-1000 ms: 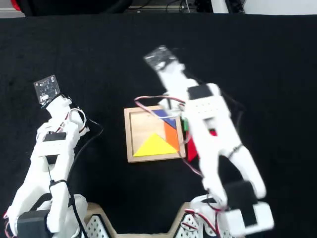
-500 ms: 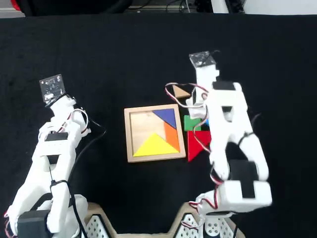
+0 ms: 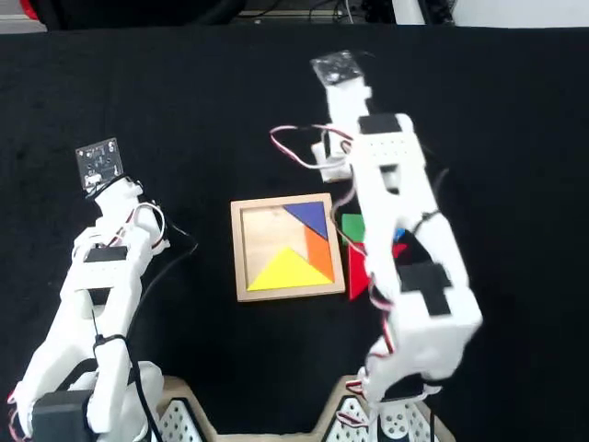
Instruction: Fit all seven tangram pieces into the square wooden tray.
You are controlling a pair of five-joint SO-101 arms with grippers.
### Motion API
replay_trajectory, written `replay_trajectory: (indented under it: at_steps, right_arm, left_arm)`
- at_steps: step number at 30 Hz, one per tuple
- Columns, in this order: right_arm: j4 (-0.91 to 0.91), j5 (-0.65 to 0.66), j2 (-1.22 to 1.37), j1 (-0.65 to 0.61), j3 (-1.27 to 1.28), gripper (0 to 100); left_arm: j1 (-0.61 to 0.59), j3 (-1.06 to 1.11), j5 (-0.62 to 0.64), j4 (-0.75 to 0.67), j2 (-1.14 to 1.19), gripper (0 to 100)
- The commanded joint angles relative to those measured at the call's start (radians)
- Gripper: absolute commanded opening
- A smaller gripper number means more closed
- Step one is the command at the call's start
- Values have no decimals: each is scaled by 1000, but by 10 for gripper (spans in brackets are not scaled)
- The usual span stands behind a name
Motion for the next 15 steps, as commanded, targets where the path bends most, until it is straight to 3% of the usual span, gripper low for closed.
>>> replay_trajectory:
  at_steps: [1,6,15]
  right_arm:
    - [81,110,140,-15,-216,227]
    - [190,242,332,-21,-432,223]
    - [206,279,429,-20,-526,224]
  left_arm:
    - [10,-4,-6,-18,-31,33]
    - [10,-4,-6,-18,-31,33]
    - [10,-4,-6,-18,-31,33]
